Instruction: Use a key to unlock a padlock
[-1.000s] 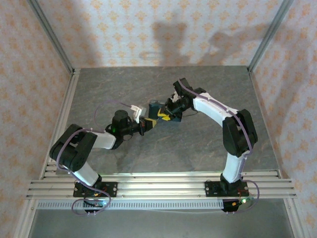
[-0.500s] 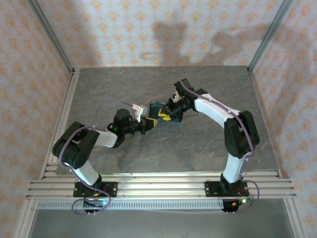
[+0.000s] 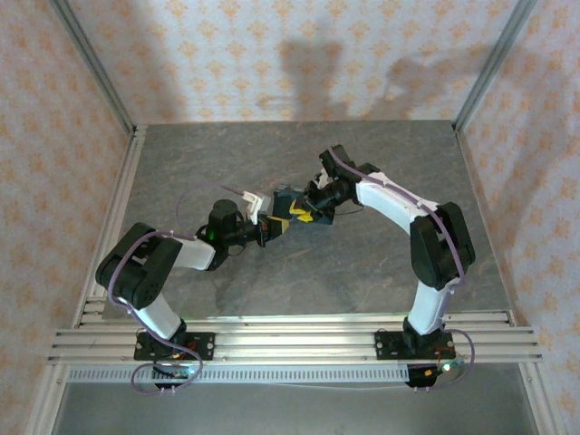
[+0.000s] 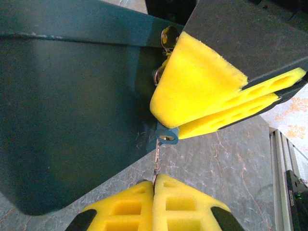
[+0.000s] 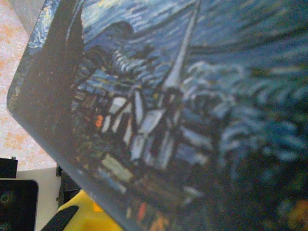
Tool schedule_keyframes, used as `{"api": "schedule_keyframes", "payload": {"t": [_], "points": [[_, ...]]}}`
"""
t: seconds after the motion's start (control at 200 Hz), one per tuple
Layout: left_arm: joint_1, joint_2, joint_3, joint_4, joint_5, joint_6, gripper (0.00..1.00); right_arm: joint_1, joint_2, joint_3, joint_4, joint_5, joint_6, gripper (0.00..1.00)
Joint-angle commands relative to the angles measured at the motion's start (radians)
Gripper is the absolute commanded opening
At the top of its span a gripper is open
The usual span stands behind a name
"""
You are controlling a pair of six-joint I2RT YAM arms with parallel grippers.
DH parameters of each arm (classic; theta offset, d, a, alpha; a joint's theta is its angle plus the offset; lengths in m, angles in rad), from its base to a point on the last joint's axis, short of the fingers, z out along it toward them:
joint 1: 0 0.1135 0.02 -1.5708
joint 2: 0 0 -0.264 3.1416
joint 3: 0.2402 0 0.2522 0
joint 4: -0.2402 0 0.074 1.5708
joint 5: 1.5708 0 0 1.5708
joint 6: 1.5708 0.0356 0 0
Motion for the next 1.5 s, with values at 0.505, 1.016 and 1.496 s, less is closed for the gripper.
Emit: {"api": "schedule_keyframes", "payload": {"t": [0.505, 1.016, 1.496], "points": [[-0.009, -0.041, -0.022, 0.061, 0.01, -0.026, 0.0, -0.005, -0.055, -0.011, 0.039, -0.013, -0.004, 0.0], [-0.009, -0.017, -0.011, 0.084, 0.028, -0.057, 0.0, -0.02, -0.054, -0.048, 0.061, -0.026, -0.022, 0.0], [-0.009, 0.048, 0.037, 0.118, 0.062, -0.084, 0.0, -0.021, -0.063, -0.058, 0.077, -0.058, -0.025, 0.0]]}}
